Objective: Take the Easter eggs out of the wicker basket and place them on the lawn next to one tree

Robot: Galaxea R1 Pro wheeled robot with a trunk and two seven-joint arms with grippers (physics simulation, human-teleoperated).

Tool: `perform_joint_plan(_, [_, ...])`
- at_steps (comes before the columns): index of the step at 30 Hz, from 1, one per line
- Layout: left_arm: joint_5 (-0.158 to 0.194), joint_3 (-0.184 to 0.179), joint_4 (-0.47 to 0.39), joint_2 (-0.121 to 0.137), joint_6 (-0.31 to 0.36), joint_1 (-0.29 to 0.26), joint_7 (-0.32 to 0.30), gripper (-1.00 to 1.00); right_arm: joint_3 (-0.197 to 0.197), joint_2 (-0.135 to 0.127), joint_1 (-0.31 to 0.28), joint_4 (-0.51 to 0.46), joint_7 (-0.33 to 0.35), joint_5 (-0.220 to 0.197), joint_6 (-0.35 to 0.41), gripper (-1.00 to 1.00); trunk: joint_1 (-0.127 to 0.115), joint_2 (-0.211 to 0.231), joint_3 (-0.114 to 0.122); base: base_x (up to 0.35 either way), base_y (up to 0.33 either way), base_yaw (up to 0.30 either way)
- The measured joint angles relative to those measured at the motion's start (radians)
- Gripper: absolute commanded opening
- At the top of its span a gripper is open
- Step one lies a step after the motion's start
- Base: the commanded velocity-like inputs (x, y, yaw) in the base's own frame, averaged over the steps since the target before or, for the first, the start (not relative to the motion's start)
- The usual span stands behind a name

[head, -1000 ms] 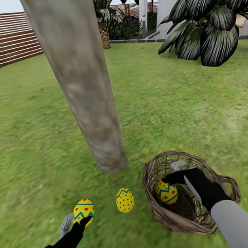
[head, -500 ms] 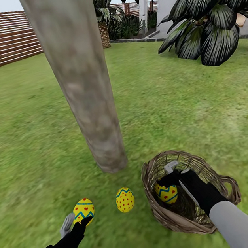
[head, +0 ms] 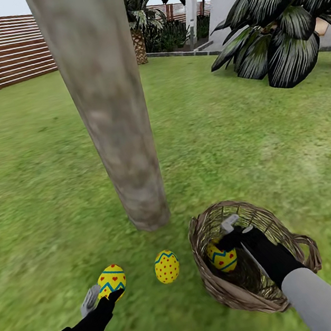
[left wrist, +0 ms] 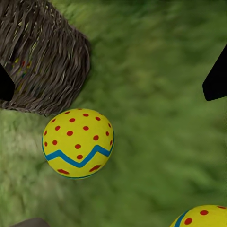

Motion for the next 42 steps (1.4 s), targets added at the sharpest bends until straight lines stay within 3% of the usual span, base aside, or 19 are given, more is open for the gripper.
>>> perform_joint_plan(21, [-0.007, -0.001, 0.0, -0.002, 0.005, 0.0, 0.0, 1.0, 0.001, 0.003, 0.002, 0.017, -0.006, 0.02, -0.032, 1.0, 0.009, -0.005, -0.077, 0.0, 0.0, 0.0])
perform_joint_plan(30, [-0.008, -0.001, -0.004, -0.002, 0.005, 0.0, 0.0, 1.0, -0.003, 0.0, 0.001, 0.017, -0.008, 0.02, -0.091, 1.0, 0.009, -0.005, -0.077, 0.0, 0.0, 0.0])
perform_joint_plan(42, [-0.008, -0.003, -0.006, -0.003, 0.008, 0.0, 0.0, 1.0, -0.003, -0.001, 0.001, 0.017, -0.008, 0.019, -0.098, 1.0, 0.014, -0.007, -0.124, 0.0, 0.0, 0.0])
